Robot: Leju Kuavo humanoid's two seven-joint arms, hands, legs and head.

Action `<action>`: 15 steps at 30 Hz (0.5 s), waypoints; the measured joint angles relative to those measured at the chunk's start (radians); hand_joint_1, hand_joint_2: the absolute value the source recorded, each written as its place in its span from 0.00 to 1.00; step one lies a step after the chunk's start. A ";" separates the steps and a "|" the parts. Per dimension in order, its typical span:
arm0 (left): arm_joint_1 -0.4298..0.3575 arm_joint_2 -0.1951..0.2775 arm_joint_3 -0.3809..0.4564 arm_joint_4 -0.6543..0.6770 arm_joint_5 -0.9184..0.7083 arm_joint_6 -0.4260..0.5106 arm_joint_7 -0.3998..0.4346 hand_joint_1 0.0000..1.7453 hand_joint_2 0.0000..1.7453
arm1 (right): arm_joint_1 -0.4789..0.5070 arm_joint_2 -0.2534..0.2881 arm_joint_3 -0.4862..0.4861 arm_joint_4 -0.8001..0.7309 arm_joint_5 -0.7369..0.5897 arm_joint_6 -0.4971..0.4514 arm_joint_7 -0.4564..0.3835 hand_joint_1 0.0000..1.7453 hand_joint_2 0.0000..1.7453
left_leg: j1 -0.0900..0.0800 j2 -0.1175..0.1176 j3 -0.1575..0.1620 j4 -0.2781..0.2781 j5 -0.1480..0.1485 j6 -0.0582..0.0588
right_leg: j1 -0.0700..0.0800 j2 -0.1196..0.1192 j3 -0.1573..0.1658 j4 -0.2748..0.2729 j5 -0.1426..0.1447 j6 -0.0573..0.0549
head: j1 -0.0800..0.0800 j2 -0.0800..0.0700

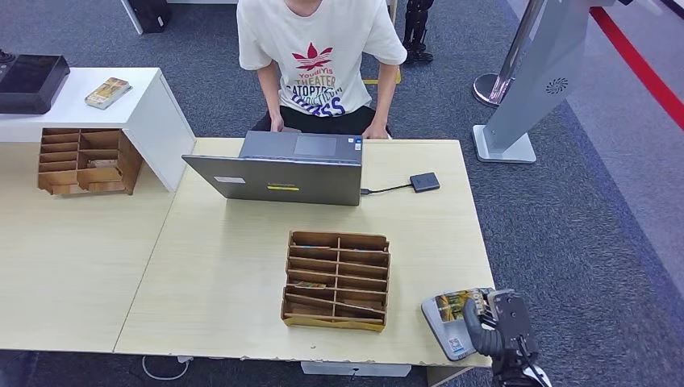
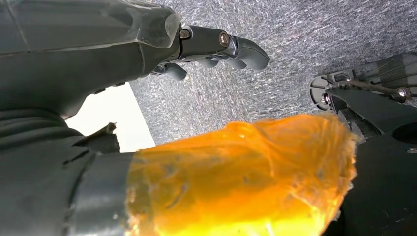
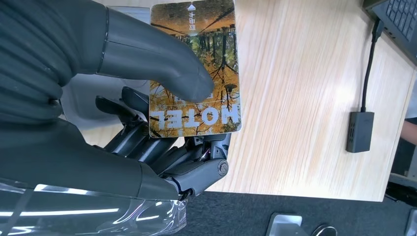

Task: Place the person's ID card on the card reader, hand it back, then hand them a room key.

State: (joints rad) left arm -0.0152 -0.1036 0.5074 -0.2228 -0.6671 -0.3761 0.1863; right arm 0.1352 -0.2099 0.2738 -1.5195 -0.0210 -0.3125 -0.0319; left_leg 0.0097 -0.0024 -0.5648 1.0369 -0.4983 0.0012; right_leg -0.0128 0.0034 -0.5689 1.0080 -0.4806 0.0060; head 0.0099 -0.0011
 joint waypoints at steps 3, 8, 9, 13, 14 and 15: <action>0.000 0.000 0.000 0.000 -0.004 0.000 0.000 0.00 0.00 | -0.006 -0.005 -0.005 0.011 0.000 0.002 0.008 1.00 1.00 | 0.000 0.000 0.000 0.000 0.000 0.000 | 0.000 0.000 0.000 0.000 0.000 0.000 | 0.000 0.000; 0.000 0.000 0.000 0.000 -0.009 0.000 0.000 0.00 0.00 | -0.028 -0.016 -0.026 0.039 0.000 0.010 0.018 1.00 1.00 | 0.000 0.000 0.000 0.000 0.000 0.000 | 0.000 0.000 0.000 0.000 0.000 0.000 | 0.000 0.000; 0.000 0.000 0.000 0.000 -0.011 0.000 0.000 0.00 0.00 | -0.032 -0.017 -0.032 0.045 0.002 0.014 0.020 1.00 1.00 | 0.000 0.000 0.000 0.000 0.000 0.000 | 0.000 0.000 0.000 0.000 0.000 0.000 | 0.000 0.000; 0.000 0.000 0.000 0.000 -0.016 0.000 0.000 0.00 0.00 | -0.042 -0.020 -0.061 0.066 0.018 0.036 0.030 1.00 1.00 | 0.000 0.000 0.000 0.000 0.000 0.000 | 0.000 0.000 0.000 0.000 0.000 0.000 | 0.000 0.000; 0.000 0.000 0.000 0.000 -0.017 0.000 0.000 0.00 0.00 | -0.043 -0.020 -0.067 0.070 0.023 0.041 0.033 1.00 1.00 | 0.000 0.000 0.000 0.000 0.000 0.000 | 0.000 0.000 0.000 0.000 0.000 0.000 | 0.000 0.000; 0.000 0.000 0.000 0.000 -0.018 0.000 0.000 0.00 0.00 | -0.043 -0.020 -0.072 0.075 0.027 0.045 0.034 1.00 1.00 | 0.000 0.000 0.000 0.000 0.000 0.000 | 0.000 0.000 0.000 0.000 0.000 0.000 | 0.000 0.000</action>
State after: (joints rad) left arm -0.0152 -0.1034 0.5074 -0.2228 -0.6849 -0.3761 0.1858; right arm 0.0923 -0.2296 0.2020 -1.4449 0.0059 -0.2677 0.0020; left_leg 0.0097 -0.0027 -0.5650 1.0370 -0.4983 0.0012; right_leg -0.0128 0.0033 -0.5690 1.0080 -0.4806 0.0060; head 0.0099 -0.0011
